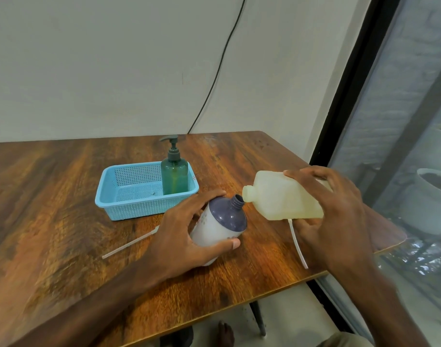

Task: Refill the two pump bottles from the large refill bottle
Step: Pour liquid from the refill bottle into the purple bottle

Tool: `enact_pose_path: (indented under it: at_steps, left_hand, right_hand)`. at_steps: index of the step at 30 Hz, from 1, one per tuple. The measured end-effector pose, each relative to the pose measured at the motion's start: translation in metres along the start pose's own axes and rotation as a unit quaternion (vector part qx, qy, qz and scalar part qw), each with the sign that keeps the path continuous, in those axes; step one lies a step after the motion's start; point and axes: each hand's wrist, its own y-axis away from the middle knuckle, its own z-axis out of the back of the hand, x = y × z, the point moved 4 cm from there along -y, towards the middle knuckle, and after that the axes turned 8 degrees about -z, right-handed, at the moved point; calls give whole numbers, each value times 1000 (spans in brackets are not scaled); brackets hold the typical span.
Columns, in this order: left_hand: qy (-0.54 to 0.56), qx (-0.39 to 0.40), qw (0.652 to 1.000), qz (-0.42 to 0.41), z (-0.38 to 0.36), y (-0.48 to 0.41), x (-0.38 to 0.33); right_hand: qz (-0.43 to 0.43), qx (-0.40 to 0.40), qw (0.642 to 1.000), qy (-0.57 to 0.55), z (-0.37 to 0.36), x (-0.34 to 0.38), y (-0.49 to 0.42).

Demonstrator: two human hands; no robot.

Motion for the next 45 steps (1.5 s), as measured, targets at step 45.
enact_pose_path:
  at_steps: [45]
  left_hand:
    - [-5,1,1000,2,-1,0,3]
  right_hand:
    - [40,3,998,52,6,6,-12]
